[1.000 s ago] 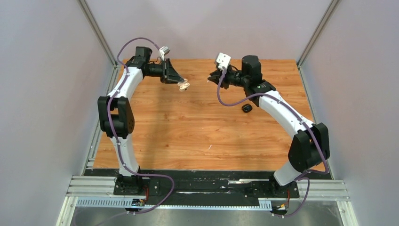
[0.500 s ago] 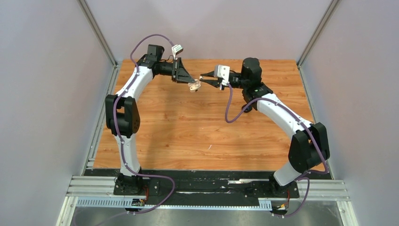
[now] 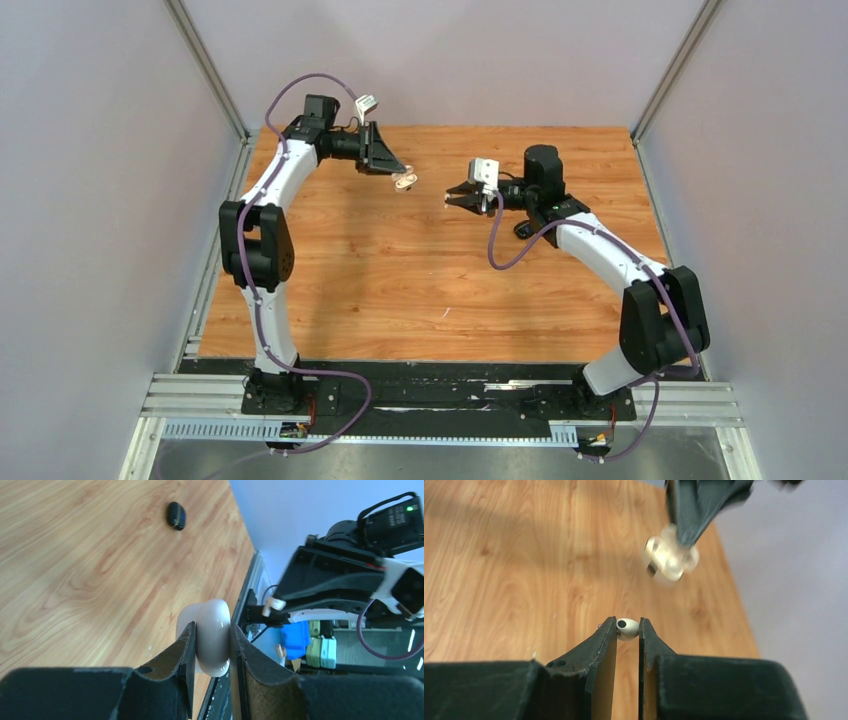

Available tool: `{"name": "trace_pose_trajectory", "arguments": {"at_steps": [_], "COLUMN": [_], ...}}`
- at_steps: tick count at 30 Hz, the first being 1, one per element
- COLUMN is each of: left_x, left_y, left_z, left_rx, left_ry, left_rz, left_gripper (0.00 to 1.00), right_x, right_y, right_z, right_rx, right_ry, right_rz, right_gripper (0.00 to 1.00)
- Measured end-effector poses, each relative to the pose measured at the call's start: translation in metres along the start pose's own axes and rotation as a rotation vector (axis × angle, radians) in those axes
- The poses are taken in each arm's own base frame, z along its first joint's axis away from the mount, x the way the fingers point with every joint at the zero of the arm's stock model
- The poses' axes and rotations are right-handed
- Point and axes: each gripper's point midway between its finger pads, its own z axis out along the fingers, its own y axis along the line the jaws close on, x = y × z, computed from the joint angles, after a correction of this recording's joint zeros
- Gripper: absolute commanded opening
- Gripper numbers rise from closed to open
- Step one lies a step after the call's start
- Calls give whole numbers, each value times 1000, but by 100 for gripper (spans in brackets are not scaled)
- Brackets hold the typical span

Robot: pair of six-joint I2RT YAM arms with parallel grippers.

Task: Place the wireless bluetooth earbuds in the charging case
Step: Pick up the earbud from the center of the board.

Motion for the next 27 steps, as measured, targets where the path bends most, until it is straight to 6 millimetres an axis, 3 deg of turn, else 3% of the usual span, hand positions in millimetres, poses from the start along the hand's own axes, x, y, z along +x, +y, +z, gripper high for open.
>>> {"name": "trace_pose_trajectory", "arguments": {"at_steps": [6,9,12,17,27], "left_x": [0,1,2,4,5], "left_y": [20,24,25,28,31], "left_z": [-12,-14,-14,-15,-16], "left_rx": [-88,-104,-114,-118,-123], "left_ry": [-21,-21,-20,-18,-19], "left_rz": [-19,-29,-32,-35,-42], "left_gripper": [0,0,0,0,0], "right_x": [95,141,169,181,200], "right_y": [38,66,91,114,127], "right_z": [-11,-12,-10,4,26], "right_rx": [-73,-133,-188,-260,-333], "right_ry": [172,249,303,355,425], "right_rz": [227,344,401,372,305], "right_gripper": [0,0,2,5,10]}}
